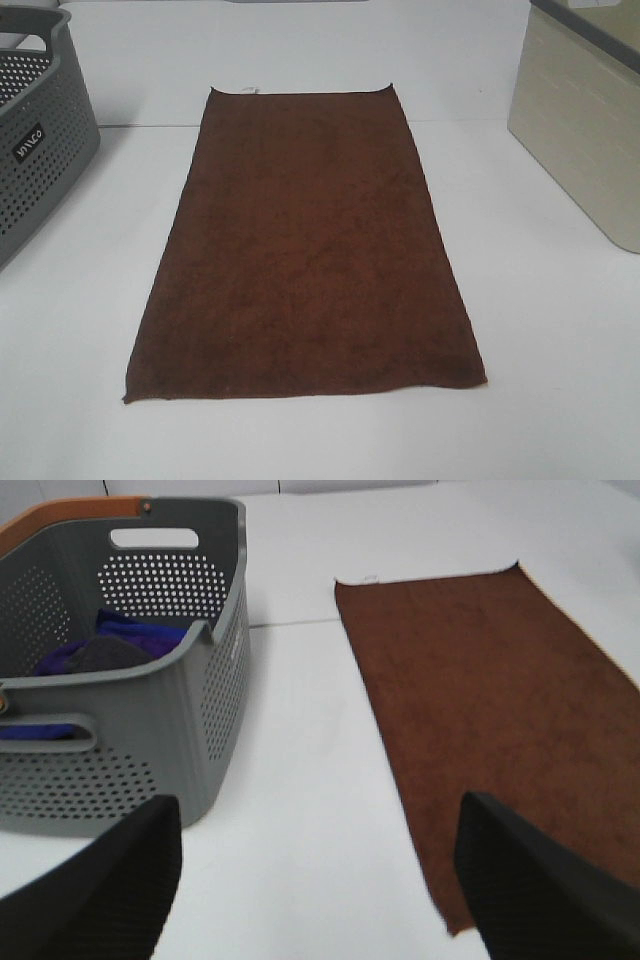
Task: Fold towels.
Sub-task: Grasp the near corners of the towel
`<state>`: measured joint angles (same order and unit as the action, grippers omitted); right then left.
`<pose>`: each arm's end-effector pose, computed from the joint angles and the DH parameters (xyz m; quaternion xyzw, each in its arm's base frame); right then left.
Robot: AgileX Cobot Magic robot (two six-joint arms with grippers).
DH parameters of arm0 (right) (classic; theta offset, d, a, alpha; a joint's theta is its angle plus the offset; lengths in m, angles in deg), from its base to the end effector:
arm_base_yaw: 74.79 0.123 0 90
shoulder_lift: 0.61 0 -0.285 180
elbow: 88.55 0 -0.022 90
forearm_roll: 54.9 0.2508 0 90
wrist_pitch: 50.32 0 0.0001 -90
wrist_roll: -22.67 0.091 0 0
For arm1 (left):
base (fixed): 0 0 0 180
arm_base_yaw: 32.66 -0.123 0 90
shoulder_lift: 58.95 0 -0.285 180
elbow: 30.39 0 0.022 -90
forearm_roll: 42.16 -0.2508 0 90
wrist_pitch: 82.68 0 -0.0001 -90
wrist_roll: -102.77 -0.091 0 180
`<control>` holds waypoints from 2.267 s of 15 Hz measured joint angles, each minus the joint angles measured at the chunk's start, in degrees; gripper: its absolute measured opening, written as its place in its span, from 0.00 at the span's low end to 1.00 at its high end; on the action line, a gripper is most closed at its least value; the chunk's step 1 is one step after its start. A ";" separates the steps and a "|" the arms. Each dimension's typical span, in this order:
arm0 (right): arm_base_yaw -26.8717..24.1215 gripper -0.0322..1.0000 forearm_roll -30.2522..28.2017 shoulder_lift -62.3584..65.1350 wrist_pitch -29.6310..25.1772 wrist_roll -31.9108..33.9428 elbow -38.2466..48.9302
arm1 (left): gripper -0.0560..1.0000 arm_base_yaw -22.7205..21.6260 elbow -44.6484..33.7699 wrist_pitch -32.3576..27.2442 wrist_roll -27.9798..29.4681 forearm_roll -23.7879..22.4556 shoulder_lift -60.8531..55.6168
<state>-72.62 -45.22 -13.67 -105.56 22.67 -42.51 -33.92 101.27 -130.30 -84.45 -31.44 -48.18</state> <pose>0.0081 0.0129 0.2984 -0.0130 0.8372 0.0945 0.5385 0.0107 -0.0123 0.2986 0.0322 0.7984 -0.0488 0.5994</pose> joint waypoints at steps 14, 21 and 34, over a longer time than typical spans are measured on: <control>0.00 0.74 22.12 -63.94 13.35 -16.21 0.00 | 0.73 0.00 -2.64 14.21 -39.65 58.21 72.02; 0.00 0.74 38.27 -81.07 22.17 -33.63 0.00 | 0.73 0.00 1.09 12.61 -55.52 70.19 94.31; 0.00 0.73 49.05 -101.47 19.60 -44.63 -9.45 | 0.72 6.02 9.85 9.00 -60.56 73.05 109.03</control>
<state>-72.62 3.83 -115.14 -85.96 -21.97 -51.96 -27.90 111.13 -121.30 -145.02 41.61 60.85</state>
